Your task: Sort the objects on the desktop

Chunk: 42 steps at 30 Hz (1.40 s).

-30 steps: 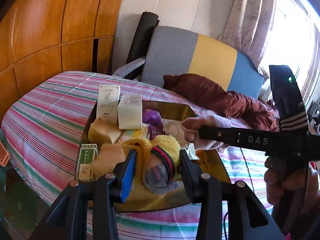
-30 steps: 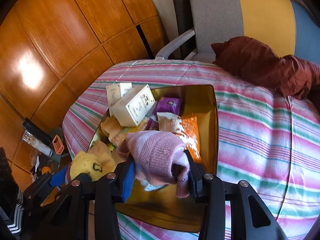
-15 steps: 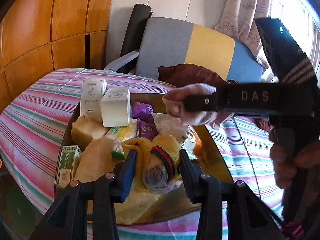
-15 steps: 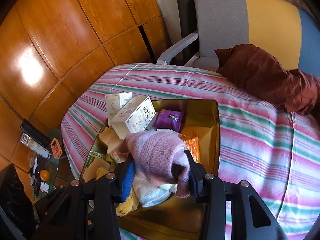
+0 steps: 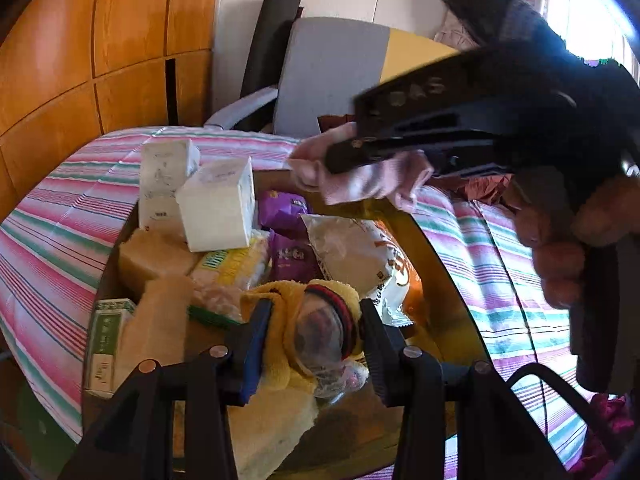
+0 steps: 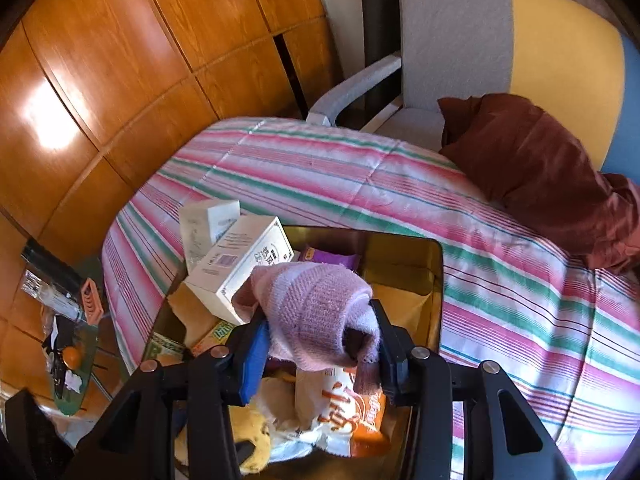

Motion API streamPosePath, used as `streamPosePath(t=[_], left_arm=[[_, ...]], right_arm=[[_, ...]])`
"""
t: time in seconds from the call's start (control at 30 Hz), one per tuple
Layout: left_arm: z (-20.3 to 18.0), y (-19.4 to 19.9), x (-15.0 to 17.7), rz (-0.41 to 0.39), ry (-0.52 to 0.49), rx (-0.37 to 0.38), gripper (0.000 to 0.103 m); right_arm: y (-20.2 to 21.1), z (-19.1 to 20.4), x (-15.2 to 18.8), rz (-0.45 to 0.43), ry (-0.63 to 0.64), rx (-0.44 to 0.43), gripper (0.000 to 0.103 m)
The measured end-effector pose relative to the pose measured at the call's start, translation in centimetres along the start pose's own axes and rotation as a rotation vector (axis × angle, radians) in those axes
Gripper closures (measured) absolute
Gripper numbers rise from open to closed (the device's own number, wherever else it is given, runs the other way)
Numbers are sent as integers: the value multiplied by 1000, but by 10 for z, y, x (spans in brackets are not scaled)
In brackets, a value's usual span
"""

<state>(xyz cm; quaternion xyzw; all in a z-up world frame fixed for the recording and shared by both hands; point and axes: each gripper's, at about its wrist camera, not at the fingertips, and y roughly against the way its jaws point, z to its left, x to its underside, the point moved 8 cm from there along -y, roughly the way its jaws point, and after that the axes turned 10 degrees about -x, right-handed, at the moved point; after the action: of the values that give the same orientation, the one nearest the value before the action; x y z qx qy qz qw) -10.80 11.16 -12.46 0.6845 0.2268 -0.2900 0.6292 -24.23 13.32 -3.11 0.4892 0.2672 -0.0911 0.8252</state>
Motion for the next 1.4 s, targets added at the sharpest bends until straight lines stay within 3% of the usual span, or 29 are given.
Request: streamPosePath(t=[0.2,0.7,0.97,1.17,1.4], left_arm=[[0,1,-1,4,16,0,53],[0,17,-2,3,40,-26,43],[13,38,-10,-39,60,-93,22],[23,59,-16,-76,83,-145,22],[28,82,-23,-124,69,-200,22]], right_arm=[[-25,-3,6,61,27,25,51],[-19,-6,8,31,14,54,44],[7,1,16,-22,-4,31,35],[39,5,34,-92,-11,67,26],[61,0,71,-139,-61,107,24]])
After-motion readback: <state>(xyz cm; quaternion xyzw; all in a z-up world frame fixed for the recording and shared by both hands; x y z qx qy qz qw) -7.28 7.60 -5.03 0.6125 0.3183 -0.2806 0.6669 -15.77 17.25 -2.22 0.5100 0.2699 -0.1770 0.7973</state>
